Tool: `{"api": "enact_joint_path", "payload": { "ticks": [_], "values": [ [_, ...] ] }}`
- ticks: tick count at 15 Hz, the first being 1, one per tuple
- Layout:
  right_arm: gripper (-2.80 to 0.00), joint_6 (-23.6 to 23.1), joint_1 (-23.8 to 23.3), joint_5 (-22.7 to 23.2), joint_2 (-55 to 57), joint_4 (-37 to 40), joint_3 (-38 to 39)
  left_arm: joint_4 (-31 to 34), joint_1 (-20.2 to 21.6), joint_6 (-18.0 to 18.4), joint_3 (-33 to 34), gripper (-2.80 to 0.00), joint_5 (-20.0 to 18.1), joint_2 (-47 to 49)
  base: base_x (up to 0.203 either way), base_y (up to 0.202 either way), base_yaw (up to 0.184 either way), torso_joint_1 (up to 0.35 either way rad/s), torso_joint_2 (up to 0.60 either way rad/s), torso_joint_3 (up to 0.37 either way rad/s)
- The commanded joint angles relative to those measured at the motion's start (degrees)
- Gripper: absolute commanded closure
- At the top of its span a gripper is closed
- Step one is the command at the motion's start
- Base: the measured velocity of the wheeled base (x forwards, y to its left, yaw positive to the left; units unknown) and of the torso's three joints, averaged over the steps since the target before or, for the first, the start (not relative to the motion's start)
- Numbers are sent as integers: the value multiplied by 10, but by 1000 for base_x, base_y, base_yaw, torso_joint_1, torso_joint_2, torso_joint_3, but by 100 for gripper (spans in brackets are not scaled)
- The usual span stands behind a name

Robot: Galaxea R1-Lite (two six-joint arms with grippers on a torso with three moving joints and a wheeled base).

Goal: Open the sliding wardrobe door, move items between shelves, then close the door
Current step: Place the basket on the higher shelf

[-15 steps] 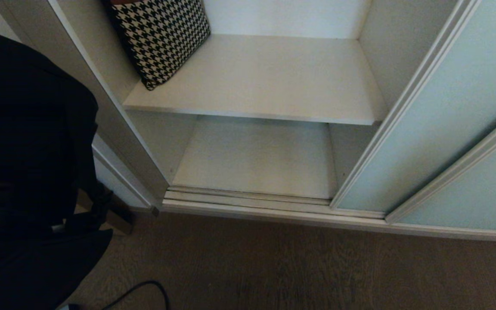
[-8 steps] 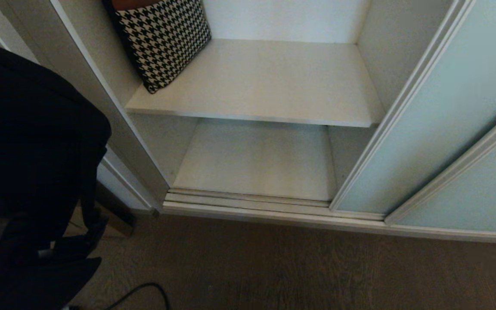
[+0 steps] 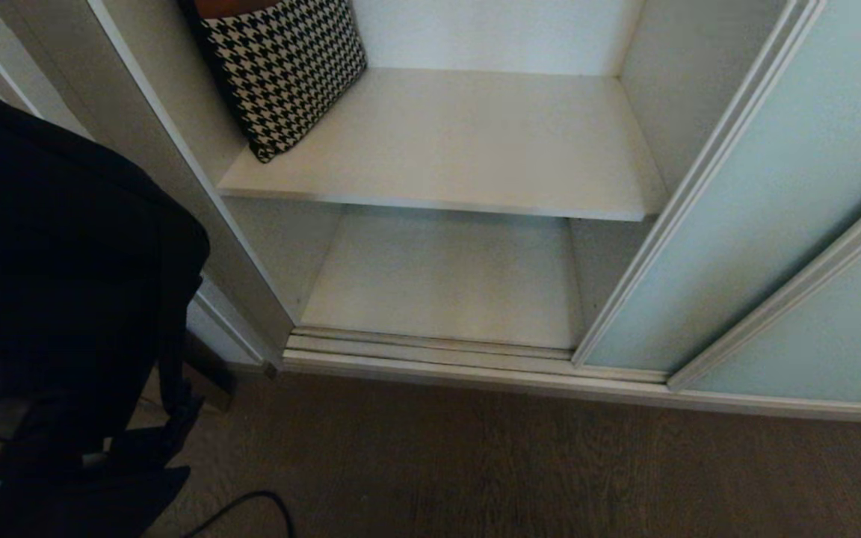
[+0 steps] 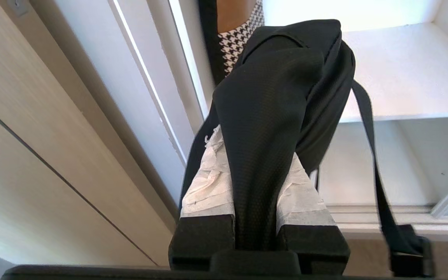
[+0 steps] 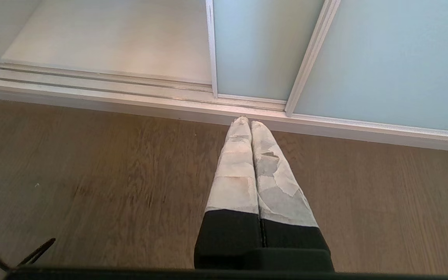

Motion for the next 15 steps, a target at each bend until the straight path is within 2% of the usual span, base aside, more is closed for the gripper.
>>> {"api": "enact_joint_path", "payload": {
  "ticks": [1, 9, 12, 15],
  "values": [
    [0, 0, 0, 0, 0, 0, 1, 1, 0, 18, 0, 0, -5, 2, 0, 0, 0, 0, 0, 0],
    [0, 0, 0, 0, 0, 0, 1, -12, 0, 17, -1, 0, -6, 3, 174, 0, 1, 4, 5, 3],
    [0, 0, 0, 0, 0, 0, 1, -43, 0, 17, -6, 0, -30, 18, 0, 0, 0, 0, 0, 0],
    [0, 0, 0, 0, 0, 0, 1, -54, 0, 15, -70, 0, -50, 70, 0, 0, 0, 0, 0, 0]
  ]
}}
